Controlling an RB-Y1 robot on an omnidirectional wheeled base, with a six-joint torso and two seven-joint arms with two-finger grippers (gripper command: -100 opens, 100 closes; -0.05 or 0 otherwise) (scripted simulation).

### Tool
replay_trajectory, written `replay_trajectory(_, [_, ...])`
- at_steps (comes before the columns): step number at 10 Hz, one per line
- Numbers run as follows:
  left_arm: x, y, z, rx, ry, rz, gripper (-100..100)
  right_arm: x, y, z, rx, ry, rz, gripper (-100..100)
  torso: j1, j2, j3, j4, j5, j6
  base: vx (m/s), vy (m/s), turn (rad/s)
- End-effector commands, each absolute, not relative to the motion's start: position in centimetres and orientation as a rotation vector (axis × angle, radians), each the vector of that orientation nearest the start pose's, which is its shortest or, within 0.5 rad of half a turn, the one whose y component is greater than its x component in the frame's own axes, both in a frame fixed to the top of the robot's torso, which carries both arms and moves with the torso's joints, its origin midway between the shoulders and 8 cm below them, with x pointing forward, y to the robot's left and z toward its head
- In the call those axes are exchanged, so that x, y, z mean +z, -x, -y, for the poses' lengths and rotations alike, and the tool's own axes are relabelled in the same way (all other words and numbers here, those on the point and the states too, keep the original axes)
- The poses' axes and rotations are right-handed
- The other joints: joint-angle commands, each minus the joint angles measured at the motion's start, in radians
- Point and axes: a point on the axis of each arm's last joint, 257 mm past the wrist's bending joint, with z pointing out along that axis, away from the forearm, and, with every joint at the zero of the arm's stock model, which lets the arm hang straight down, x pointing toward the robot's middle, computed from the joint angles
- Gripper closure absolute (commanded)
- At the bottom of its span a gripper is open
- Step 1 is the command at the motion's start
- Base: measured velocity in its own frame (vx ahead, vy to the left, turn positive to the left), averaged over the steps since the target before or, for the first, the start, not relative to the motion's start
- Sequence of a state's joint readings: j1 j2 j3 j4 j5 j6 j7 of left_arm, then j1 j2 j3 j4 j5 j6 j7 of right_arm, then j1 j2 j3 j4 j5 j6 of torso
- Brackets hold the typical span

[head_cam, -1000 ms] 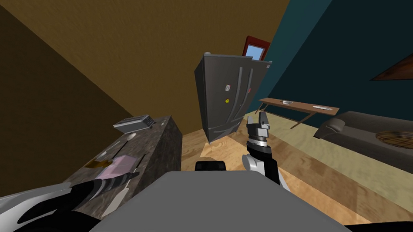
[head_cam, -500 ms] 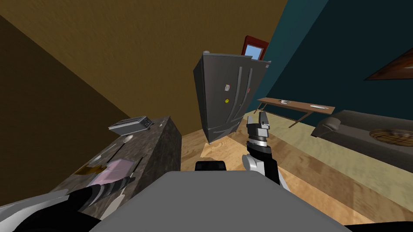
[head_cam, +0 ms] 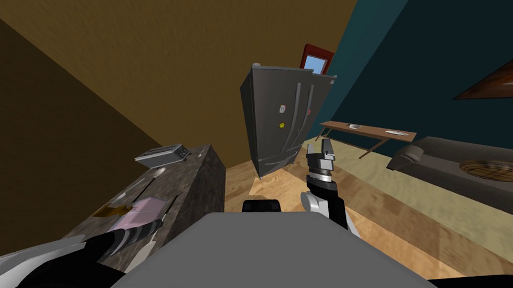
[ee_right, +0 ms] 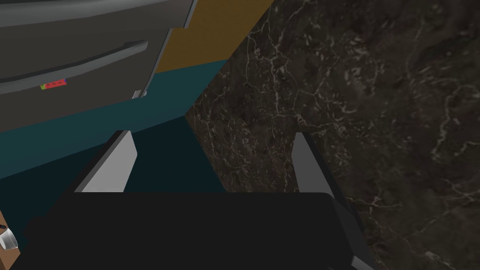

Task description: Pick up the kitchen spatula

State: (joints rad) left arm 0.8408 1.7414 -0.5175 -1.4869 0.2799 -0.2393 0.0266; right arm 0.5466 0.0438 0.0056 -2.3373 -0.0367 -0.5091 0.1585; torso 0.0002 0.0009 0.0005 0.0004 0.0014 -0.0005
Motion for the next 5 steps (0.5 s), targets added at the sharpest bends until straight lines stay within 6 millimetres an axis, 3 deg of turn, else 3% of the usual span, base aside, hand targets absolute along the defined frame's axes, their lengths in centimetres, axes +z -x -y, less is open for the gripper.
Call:
replay_trajectory(1, [-35.1,-10.2,-63.7,0.075,0.531,-2.771,100,3.7,-32.6,28.9,1.168,-0.635,-0.576,0,0.0,0.0,0.0,0.0,0.0,0.0,-0.02,-0.005,0.06])
replay_trajectory(4, [-33.7,-11.9,-63.6,0.071,0.505,-2.774,100,3.7,-32.6,28.9,1.168,-0.635,-0.576,0,-0.002,0.003,0.002,0.001,-0.001,0.0,-0.044,-0.018,0.074])
replay_trajectory(5, [-33.8,-11.6,-63.7,0.073,0.509,-2.773,100,3.7,-32.6,28.9,1.168,-0.635,-0.576,0,-0.002,0.003,0.002,0.001,-0.001,-0.001,-0.021,-0.007,0.011])
